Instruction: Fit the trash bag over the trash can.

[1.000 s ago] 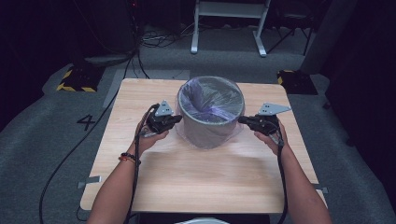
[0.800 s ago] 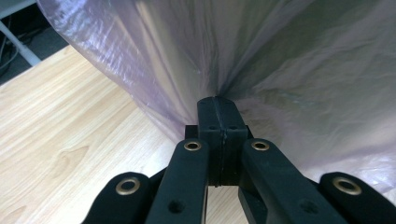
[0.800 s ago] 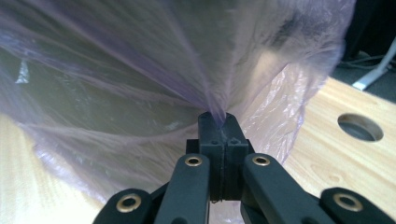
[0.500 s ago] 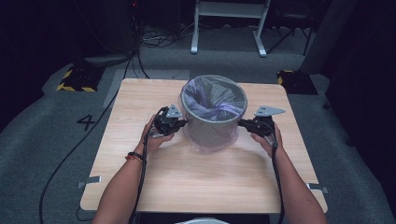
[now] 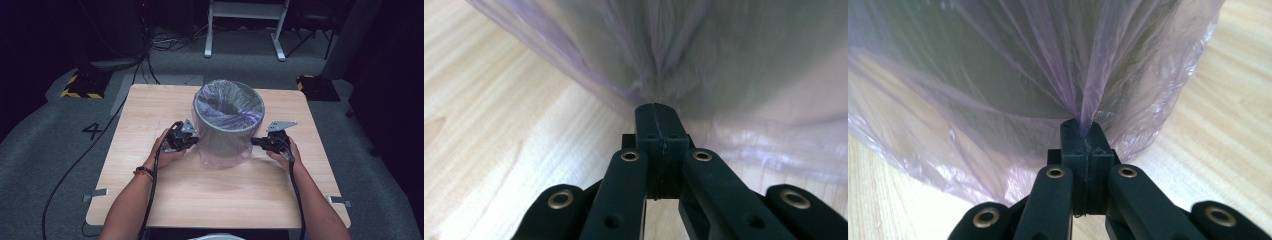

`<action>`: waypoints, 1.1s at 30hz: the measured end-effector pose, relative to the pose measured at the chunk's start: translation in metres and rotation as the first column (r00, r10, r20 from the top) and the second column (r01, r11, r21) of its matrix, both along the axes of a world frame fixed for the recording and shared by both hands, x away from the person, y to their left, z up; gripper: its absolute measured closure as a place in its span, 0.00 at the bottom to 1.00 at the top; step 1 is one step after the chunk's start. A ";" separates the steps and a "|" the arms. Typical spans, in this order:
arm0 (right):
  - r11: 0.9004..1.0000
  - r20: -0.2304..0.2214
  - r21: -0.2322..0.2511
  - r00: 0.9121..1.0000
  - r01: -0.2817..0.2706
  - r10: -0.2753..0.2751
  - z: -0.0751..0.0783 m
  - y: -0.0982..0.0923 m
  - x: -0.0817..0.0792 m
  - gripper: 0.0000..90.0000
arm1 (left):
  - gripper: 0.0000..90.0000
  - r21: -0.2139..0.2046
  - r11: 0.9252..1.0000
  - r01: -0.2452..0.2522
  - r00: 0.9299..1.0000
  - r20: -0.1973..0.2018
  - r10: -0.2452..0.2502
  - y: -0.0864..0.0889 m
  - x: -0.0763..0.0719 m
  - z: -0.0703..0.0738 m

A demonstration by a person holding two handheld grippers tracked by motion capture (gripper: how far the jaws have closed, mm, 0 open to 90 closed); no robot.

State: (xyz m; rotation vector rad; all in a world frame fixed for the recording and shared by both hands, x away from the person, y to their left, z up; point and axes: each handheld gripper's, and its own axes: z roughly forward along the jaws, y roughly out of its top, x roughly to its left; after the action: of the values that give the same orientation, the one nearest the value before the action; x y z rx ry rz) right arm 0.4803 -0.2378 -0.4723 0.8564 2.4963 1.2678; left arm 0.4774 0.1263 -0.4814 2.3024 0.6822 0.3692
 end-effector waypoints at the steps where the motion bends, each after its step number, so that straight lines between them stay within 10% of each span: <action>1: 1.000 -0.007 0.002 1.000 -0.004 0.004 -0.001 0.000 -0.001 1.00 | 1.00 0.002 1.000 0.001 1.000 0.002 -0.001 0.000 -0.001 -0.001; 12: 1.000 -0.009 0.005 1.000 0.019 -0.019 -0.007 -0.003 -0.009 0.97 | 1.00 0.008 1.000 0.010 1.000 0.022 -0.010 0.004 -0.015 -0.005; 22: 0.994 0.069 0.085 0.995 0.068 -0.074 0.019 -0.035 -0.024 0.56 | 0.65 -0.031 0.999 -0.044 0.996 0.070 0.047 0.038 -0.047 0.008; 33: 0.988 0.121 0.121 0.986 0.097 -0.112 0.042 -0.042 -0.034 0.25 | 0.26 -0.066 0.997 -0.034 0.999 -0.008 0.033 0.049 -0.075 0.002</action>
State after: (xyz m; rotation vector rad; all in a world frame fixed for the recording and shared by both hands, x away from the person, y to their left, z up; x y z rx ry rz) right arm 0.4466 -0.2794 -0.4306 0.8900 2.2684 1.3948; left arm 0.4024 0.1752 -0.4795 2.2332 0.7268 0.3493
